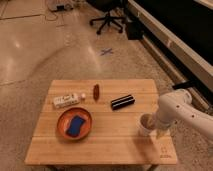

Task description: Pick up the ceramic cup

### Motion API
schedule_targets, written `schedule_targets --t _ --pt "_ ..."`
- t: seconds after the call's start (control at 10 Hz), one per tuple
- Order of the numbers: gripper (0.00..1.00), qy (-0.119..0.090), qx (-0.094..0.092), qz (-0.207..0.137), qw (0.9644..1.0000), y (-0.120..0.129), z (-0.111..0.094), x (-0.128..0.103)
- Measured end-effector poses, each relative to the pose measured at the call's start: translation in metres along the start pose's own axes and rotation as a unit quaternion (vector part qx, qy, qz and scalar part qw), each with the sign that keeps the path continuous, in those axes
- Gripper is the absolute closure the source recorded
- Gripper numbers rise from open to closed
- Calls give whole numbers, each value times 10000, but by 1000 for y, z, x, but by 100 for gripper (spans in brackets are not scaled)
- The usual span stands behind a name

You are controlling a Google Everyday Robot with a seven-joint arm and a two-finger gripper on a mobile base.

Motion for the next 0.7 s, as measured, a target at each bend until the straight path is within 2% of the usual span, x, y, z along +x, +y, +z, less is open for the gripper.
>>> schedule_targets --t 0.2,0.3,0.7 --pt "82 -52 87 76 9999 -4 -2 1" --pt "88 -100 166 78 9998 -6 -10 -3" --pt "88 -134 583 -292 9978 -15 -59 -24"
